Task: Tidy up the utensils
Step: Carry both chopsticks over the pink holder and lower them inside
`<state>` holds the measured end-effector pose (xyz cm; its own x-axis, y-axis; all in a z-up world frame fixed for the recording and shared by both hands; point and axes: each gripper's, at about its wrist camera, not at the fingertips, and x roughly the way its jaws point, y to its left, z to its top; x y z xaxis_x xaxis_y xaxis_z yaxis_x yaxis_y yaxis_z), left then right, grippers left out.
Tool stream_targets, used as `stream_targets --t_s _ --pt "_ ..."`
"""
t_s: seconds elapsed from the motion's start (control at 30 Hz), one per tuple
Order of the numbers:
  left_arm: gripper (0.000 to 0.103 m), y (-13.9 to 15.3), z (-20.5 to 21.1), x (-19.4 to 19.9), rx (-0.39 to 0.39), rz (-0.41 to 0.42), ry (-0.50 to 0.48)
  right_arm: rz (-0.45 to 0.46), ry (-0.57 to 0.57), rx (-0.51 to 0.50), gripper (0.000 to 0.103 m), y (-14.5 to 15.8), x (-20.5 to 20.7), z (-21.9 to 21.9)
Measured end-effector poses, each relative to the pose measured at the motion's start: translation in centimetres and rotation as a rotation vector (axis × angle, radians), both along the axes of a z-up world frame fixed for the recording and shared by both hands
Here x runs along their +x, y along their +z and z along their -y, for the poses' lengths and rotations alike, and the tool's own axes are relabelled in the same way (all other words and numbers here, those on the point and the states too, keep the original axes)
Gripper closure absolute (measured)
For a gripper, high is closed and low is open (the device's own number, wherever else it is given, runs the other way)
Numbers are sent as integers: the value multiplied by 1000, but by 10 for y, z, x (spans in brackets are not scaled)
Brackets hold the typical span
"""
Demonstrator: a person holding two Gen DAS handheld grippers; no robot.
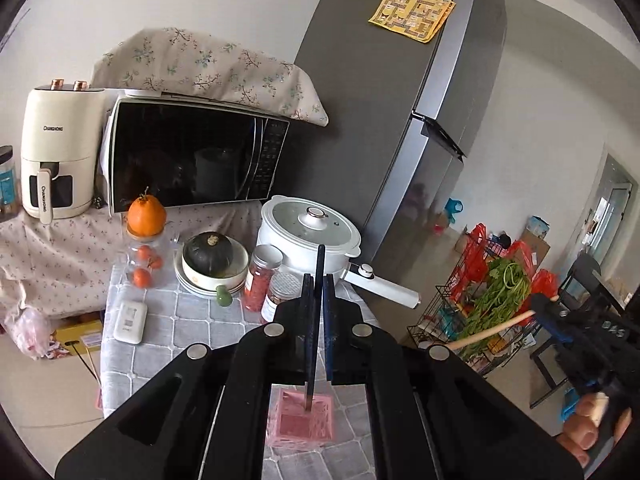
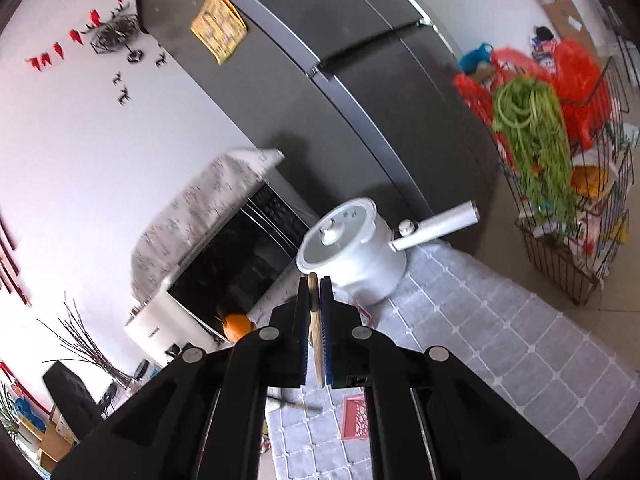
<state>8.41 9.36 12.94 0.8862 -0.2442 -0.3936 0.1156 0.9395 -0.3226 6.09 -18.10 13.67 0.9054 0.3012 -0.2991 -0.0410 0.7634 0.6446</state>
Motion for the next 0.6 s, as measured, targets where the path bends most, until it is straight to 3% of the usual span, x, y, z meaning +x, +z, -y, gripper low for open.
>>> stream_targets --t_s 0.3,0.6 --pt "100 4 0 -11 12 27 -1 13 -36 -63 97 11 -18 1" --pt "100 -10 14 -1 28 -11 -17 -50 -24 -116 97 -3 -4 -10"
